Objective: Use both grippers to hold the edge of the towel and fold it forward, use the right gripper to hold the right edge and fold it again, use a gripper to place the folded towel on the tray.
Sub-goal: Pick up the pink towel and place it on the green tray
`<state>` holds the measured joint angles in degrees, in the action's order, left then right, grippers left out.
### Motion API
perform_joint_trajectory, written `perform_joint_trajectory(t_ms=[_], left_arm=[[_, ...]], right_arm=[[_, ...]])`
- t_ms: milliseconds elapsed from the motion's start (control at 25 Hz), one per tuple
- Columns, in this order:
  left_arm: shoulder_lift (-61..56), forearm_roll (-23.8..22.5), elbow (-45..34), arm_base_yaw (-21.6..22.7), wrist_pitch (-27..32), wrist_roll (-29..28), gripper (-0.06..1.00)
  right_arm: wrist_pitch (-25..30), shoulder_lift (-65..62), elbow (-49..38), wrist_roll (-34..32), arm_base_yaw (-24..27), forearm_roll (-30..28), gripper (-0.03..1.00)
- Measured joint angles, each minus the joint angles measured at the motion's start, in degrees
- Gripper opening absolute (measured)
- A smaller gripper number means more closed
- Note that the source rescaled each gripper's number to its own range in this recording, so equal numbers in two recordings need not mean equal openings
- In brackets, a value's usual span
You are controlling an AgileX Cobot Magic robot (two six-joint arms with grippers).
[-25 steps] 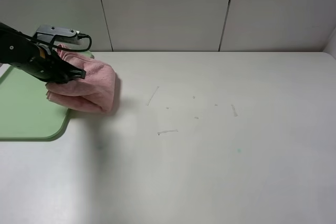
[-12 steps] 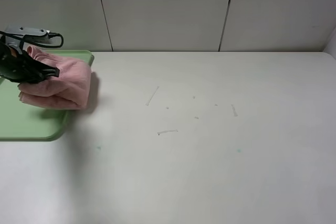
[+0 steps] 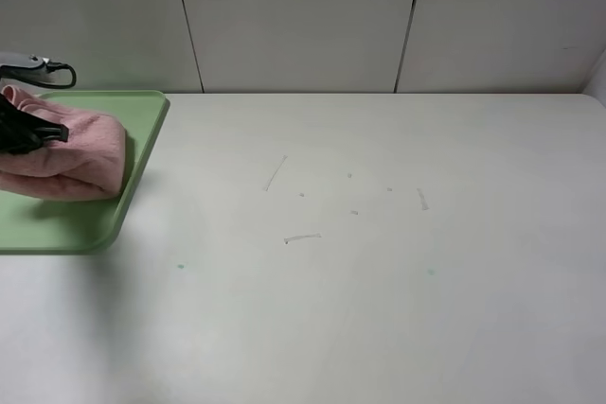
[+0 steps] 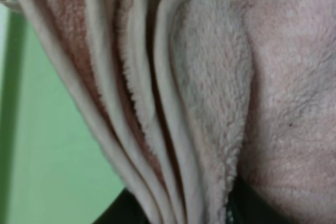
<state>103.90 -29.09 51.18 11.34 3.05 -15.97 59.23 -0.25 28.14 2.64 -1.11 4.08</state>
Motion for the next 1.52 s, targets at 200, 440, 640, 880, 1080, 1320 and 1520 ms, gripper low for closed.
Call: perform_joint_trajectory(t_ms=[200, 440, 640, 880, 1080, 1320, 1520], left_arm=[[0.0, -0.91, 0.0, 1.1, 0.05, 0.16, 0.2], [0.0, -0.97, 0.0, 1.18, -0.27, 0.2, 0.2], [0.0, -1.02, 0.0, 1.18, -0.34, 0.2, 0.2], [0.0, -3.1, 0.0, 1.18, -0.53, 0.2, 0.51], [0.0, -3.57, 0.0, 1.28, -1.26, 0.2, 0.94], [-0.57, -3.62, -0.12, 1.28, -1.15, 0.2, 0.99], [-2.64, -3.68, -0.78, 1.28, -0.87, 0.2, 1.0]], right_arm=[[0.0, 0.0, 0.0, 0.0, 0.0, 0.0, 1.0], [0.0, 0.0, 0.0, 0.0, 0.0, 0.0, 1.0], [0.0, 0.0, 0.0, 0.0, 0.0, 0.0, 1.0], [0.0, 0.0, 0.0, 0.0, 0.0, 0.0, 1.0], [0.0, 0.0, 0.0, 0.0, 0.0, 0.0, 1.0], [0.0, 0.0, 0.0, 0.0, 0.0, 0.0, 1.0], [0.0, 0.0, 0.0, 0.0, 0.0, 0.0, 1.0]])
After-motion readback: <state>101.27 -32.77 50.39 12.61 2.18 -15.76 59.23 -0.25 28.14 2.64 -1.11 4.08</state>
